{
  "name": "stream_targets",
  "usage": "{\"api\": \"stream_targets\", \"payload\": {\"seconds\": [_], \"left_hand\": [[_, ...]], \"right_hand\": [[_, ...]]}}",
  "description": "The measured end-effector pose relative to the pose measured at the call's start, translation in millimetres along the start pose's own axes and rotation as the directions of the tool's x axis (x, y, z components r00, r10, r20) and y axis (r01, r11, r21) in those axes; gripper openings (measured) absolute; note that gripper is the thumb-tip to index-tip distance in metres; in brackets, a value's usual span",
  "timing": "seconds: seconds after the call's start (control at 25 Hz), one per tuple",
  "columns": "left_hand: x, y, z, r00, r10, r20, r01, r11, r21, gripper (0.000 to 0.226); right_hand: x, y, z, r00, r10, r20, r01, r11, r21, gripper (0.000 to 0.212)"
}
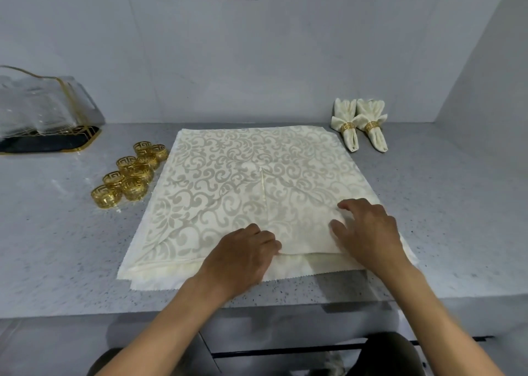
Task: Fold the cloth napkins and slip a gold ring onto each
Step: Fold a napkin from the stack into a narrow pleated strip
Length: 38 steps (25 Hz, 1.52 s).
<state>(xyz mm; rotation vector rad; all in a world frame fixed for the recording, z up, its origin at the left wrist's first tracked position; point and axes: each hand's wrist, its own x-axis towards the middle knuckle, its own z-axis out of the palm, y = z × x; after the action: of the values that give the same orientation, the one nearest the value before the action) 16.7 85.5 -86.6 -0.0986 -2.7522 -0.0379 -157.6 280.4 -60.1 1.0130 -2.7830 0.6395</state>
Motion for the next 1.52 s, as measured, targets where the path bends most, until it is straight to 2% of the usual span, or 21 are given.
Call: {"api": "stream_targets", "payload": {"seconds": [0.04,0.08,0.16,0.24,0.32,0.4,0.48,0.56,0.6,0.64,0.72,0.8,0.88,1.0,1.08,1.2,1.28,1.36,1.44,1.52], "left_hand": [[-0.5,1.7,-1.3,1.000,0.001,-0.004,-0.001,1.000,-0.012,0.016],[-0.6,3.6,-2.7,1.000,0.000,-0.015,-0.001,1.000,-0.022,0.019],[4.3,15.3,-8.1,0.999,-0.009,-0.033,0.007,0.999,-0.040,0.023],[12.5,34.0,-8.5,0.999,-0.007,-0.036,0.005,0.998,-0.056,0.022],[21.1,53.5,-6.1,1.000,-0.003,0.026,0.004,1.000,-0.026,0.019],[26.9,68.4,-1.9,0.996,-0.005,0.086,0.005,1.000,0.005,0.019],[26.8,76.3,-2.8,0.992,-0.079,0.098,0.083,0.996,-0.043,0.011],[23.7,69.0,-21.4,0.979,-0.186,0.088,0.200,0.961,-0.192,0.032],[20.9,58.4,-32.6,0.966,-0.251,0.068,0.260,0.930,-0.260,0.036],[18.3,42.3,-41.2,0.951,-0.306,0.047,0.308,0.916,-0.258,0.037],[8.4,1.3,-50.0,0.924,-0.365,0.113,0.377,0.920,-0.107,0.039],[-2.8,-28.0,-47.3,0.891,-0.330,0.311,0.361,0.931,-0.049,0.048],[-10.1,-37.9,-39.4,0.881,-0.227,0.416,0.298,0.948,-0.113,0.054],[-14.8,-37.9,-31.4,0.889,-0.176,0.424,0.264,0.952,-0.158,0.070],[-16.8,-40.8,-28.5,0.896,-0.172,0.410,0.252,0.956,-0.149,0.070],[-19.4,-47.2,-26.2,0.946,-0.151,0.286,0.217,0.952,-0.214,0.057],[-25.5,-53.9,-29.8,0.982,-0.144,0.124,0.169,0.960,-0.224,0.040],[-37.6,-64.6,-34.6,0.991,-0.125,0.056,0.136,0.958,-0.254,0.027],[-49.1,-76.7,-39.9,0.986,-0.097,0.132,0.133,0.944,-0.301,0.039],[-54.7,-84.4,-47.9,0.954,-0.087,0.288,0.203,0.892,-0.403,0.051]], "right_hand": [[4.0,9.7,-5.0,0.993,0.100,0.059,-0.092,0.988,-0.127,0.032],[8.5,17.1,-8.8,0.981,0.156,0.119,-0.138,0.979,-0.147,0.025],[18.7,24.1,-21.0,0.968,0.169,0.187,-0.170,0.985,-0.014,0.017],[34.1,28.0,-36.0,0.980,0.160,0.118,-0.169,0.983,0.067,0.018],[43.3,25.6,-42.5,0.988,0.131,0.084,-0.128,0.991,-0.050,0.011],[34.8,17.8,-31.2,1.000,0.006,0.005,-0.005,0.983,-0.183,0.016],[8.6,2.0,-12.4,0.983,-0.160,-0.086,0.158,0.987,-0.034,0.018],[-20.2,-16.4,8.6,0.966,-0.237,-0.105,0.247,0.964,0.094,0.025],[-30.8,-22.9,18.9,0.960,-0.259,-0.105,0.268,0.959,0.088,0.030],[-36.7,-26.6,27.5,0.954,-0.275,-0.117,0.283,0.957,0.061,0.032],[-40.2,-29.6,36.5,0.952,-0.275,-0.132,0.279,0.960,0.019,0.029],[-39.8,-26.4,39.5,0.949,-0.279,-0.146,0.285,0.958,0.020,0.027],[-38.8,-23.1,39.7,0.946,-0.291,-0.142,0.299,0.954,0.035,0.027],[-40.1,-22.7,38.9,0.941,-0.304,-0.147,0.316,0.947,0.061,0.027],[-42.3,-24.3,38.4,0.905,-0.400,-0.148,0.411,0.910,0.058,0.024],[-44.5,-28.9,36.4,0.819,-0.569,-0.073,0.573,0.815,0.087,0.019],[-43.1,-30.5,35.4,0.822,-0.568,-0.044,0.569,0.816,0.099,0.019],[-42.0,-30.3,36.6,0.828,-0.559,-0.039,0.560,0.824,0.085,0.017],[-42.0,-30.6,37.4,0.818,-0.572,-0.055,0.574,0.817,0.055,0.018],[-41.6,-32.5,36.6,0.804,-0.592,-0.055,0.594,0.803,0.040,0.020]]}}
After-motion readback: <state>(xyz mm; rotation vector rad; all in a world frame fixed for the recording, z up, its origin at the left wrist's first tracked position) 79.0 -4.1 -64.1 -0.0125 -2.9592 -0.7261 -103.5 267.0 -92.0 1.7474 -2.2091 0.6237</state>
